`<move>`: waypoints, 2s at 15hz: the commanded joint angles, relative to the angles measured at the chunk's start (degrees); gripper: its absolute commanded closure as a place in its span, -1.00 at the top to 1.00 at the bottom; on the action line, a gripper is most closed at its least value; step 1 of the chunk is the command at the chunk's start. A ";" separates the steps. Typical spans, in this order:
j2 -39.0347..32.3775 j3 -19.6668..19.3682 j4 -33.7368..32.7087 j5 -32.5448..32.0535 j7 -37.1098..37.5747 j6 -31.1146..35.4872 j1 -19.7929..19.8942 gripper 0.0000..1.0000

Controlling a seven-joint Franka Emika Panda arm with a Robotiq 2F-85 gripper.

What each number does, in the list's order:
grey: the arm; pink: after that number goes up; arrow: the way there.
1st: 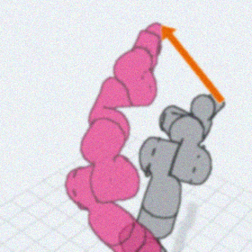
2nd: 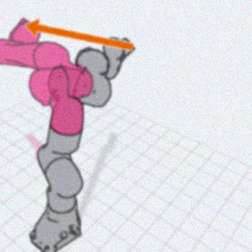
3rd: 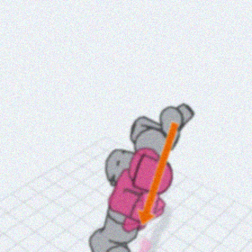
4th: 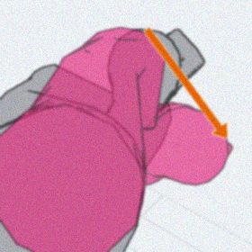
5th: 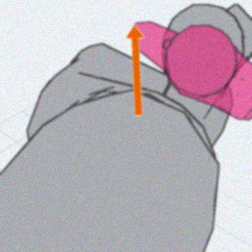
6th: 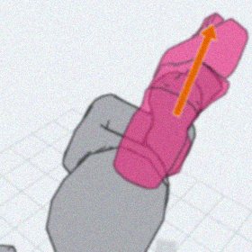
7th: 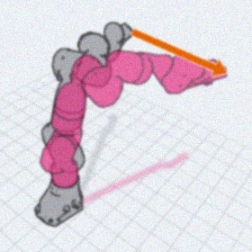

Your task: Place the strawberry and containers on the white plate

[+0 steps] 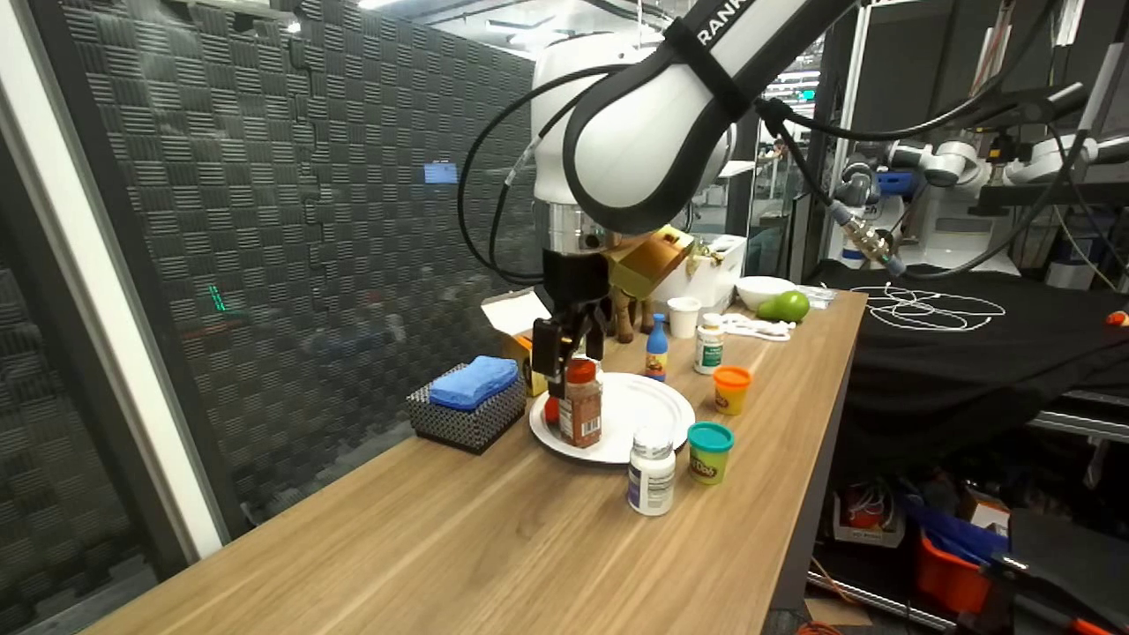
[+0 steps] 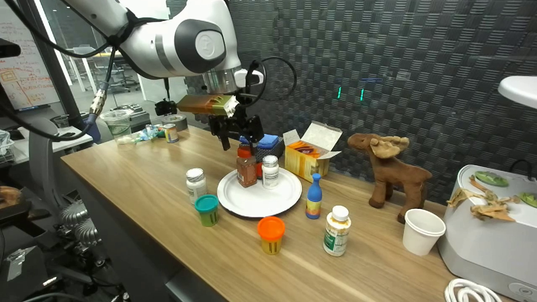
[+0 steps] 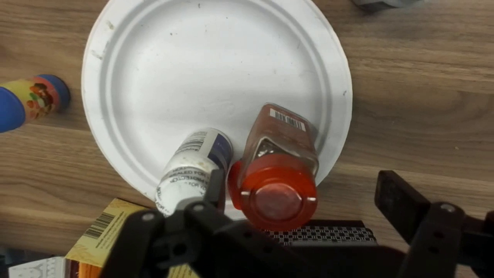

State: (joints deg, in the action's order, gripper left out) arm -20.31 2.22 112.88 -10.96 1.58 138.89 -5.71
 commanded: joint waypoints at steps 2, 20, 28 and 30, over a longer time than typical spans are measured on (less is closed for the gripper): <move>7.80 0.16 4.52 2.34 3.49 -1.87 -0.54 1.00; 14.19 2.24 20.99 -1.48 28.27 2.55 -2.61 1.00; 11.69 2.10 19.27 3.72 23.47 1.54 -2.28 -0.16; 11.42 1.88 19.10 3.02 23.63 1.62 -2.37 -0.47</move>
State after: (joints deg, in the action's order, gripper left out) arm -8.40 4.39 133.16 -8.55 26.69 140.12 -8.07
